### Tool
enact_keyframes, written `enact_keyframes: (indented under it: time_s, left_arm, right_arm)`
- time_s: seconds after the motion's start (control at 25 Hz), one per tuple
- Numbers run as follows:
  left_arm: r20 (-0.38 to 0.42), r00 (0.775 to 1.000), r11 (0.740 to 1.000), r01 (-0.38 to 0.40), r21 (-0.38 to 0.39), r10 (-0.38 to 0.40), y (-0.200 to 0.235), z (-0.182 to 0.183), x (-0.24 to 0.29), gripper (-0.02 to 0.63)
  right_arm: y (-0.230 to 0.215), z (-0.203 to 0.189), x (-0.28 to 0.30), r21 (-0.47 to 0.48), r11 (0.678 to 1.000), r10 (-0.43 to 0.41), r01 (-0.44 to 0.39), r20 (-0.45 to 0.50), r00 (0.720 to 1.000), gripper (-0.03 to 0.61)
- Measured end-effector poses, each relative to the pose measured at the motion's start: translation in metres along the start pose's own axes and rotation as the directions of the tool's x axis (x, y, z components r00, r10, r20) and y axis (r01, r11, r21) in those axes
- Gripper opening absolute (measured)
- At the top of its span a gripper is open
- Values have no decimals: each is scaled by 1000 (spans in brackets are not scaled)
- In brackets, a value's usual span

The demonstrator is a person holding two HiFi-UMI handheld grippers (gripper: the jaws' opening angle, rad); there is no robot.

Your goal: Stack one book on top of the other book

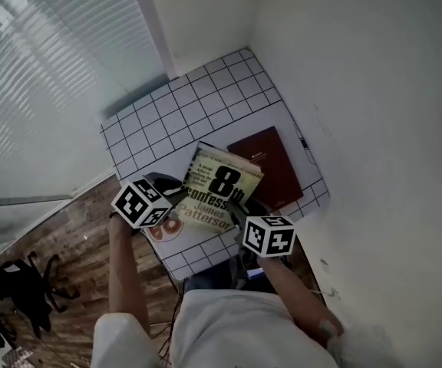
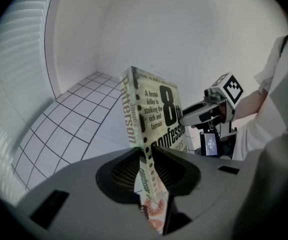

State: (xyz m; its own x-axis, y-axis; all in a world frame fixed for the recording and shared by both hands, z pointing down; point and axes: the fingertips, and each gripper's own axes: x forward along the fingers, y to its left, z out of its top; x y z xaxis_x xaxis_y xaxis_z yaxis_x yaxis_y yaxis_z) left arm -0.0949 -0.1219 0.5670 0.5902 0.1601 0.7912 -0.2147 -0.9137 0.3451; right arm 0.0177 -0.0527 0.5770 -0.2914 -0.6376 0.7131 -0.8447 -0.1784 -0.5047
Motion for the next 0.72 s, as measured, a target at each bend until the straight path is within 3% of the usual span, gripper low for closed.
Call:
enact_keyframes:
  time_s: [0.72]
  left_arm:
    - [63, 998, 993, 15, -116, -8, -53, 22, 17, 87]
  right_arm:
    - [-36, 20, -43, -76, 996, 46, -49, -48, 998, 178]
